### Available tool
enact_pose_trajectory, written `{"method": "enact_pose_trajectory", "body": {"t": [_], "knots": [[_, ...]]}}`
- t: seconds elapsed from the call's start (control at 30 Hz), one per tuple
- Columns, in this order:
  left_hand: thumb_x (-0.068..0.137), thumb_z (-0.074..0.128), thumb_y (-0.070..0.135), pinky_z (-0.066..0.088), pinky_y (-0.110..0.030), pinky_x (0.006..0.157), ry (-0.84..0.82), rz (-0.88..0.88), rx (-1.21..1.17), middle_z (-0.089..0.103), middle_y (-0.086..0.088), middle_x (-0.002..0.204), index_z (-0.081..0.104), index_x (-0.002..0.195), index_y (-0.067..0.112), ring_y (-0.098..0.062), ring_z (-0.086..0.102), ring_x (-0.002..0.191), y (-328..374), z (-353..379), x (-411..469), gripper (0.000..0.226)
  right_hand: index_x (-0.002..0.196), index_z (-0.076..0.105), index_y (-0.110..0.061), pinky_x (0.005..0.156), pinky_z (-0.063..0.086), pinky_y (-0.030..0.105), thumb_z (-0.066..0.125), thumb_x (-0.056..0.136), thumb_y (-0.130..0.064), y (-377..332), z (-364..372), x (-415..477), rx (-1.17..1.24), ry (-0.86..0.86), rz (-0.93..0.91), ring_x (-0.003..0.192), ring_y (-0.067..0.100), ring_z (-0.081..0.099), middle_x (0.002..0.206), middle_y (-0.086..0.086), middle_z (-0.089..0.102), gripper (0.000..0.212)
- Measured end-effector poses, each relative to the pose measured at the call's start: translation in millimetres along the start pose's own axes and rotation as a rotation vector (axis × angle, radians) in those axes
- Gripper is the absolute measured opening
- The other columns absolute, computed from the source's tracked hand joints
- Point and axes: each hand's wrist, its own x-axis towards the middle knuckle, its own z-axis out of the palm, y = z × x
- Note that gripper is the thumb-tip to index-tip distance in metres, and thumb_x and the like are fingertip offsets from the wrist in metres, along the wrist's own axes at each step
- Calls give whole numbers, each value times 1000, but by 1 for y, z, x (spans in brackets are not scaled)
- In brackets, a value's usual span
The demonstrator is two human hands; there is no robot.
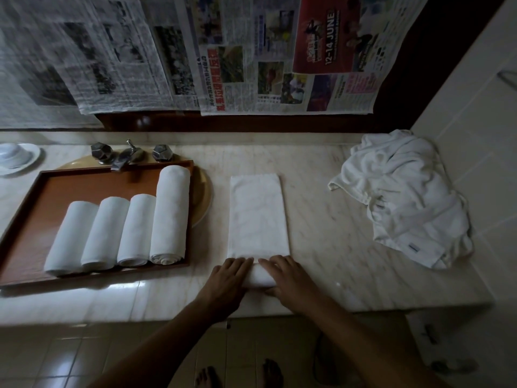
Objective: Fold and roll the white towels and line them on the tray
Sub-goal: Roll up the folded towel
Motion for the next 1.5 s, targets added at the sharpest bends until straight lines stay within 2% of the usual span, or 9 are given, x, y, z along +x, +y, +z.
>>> {"method": "enact_pose_trajectory", "body": {"t": [0.3, 0.5, 0.67, 0.87, 0.97, 1.17, 1.3, 1.4, 1.5], "knots": [[97, 59, 48, 44, -24, 91, 5, -4, -208, 52, 9, 138, 45, 137, 29, -7, 51, 113, 4, 0, -36, 46, 138, 45, -31, 96, 46, 37, 69, 85, -60, -3, -5, -28, 240, -101, 108, 117, 20, 52, 133, -2, 51, 65], [93, 47, 66, 40, -20, 87, 12, -61, -419, 49, 16, 127, 53, 134, 33, -3, 46, 107, 7, -1, -46, 53, 127, 60, -29, 93, 44, 40, 50, 92, -65, 1, 14, -45, 215, 72, 48, 112, 16, 48, 124, -8, 55, 52], [97, 48, 57, 35, -31, 91, -2, -211, -426, 43, 16, 124, 59, 128, 37, -7, 37, 107, 8, -6, -30, 39, 118, 66, -32, 93, 39, 43, 31, 92, -68, -3, 4, -33, 145, 87, 148, 110, 19, 46, 119, -7, 55, 56], [83, 23, 74, 36, -37, 92, -85, -303, -366, 49, 9, 120, 64, 126, 35, -11, 36, 106, 4, -14, -11, 71, 123, 67, -28, 87, 52, 45, 50, 94, -43, -36, 15, -40, 39, 406, 195, 106, 23, 57, 118, -1, 63, 37], [81, 20, 77, 32, -36, 87, -82, -333, -390, 52, 8, 116, 61, 127, 35, -12, 39, 105, 3, -14, -9, 74, 135, 65, -24, 106, 43, 56, 50, 95, -33, -47, 41, -48, -56, 476, 124, 128, 33, 55, 138, 9, 61, 43], [92, 38, 74, 40, -35, 78, 94, -502, -379, 54, 10, 104, 61, 109, 33, -12, 49, 96, 10, -2, -10, 49, 158, 35, -25, 119, 18, 59, 53, 97, -30, -30, 42, -43, -82, 264, 78, 153, 34, 26, 164, 8, 34, 64], [95, 32, 69, 37, -35, 78, 164, -614, -184, 55, 2, 110, 59, 115, 26, -16, 49, 99, 15, 0, -7, 54, 156, 38, -24, 117, 19, 58, 70, 82, -35, -23, 28, -29, -66, 122, 103, 146, 33, 37, 156, 6, 46, 81], [98, 35, 56, 43, -39, 92, 365, -446, -104, 59, -5, 124, 60, 125, 19, -23, 55, 111, 28, -6, -12, 52, 157, 35, -23, 118, 15, 58, 67, 82, -31, -20, 21, -22, -78, 73, 106, 144, 33, 38, 154, 5, 46, 82], [100, 37, 54, 42, -51, 112, 237, -179, -16, 52, -13, 150, 49, 147, 11, -32, 48, 140, 36, 0, -17, 65, 153, 39, -20, 119, 23, 56, 61, 80, -30, -15, 15, -10, -82, 61, 98, 137, 32, 45, 146, 5, 51, 77]]}}
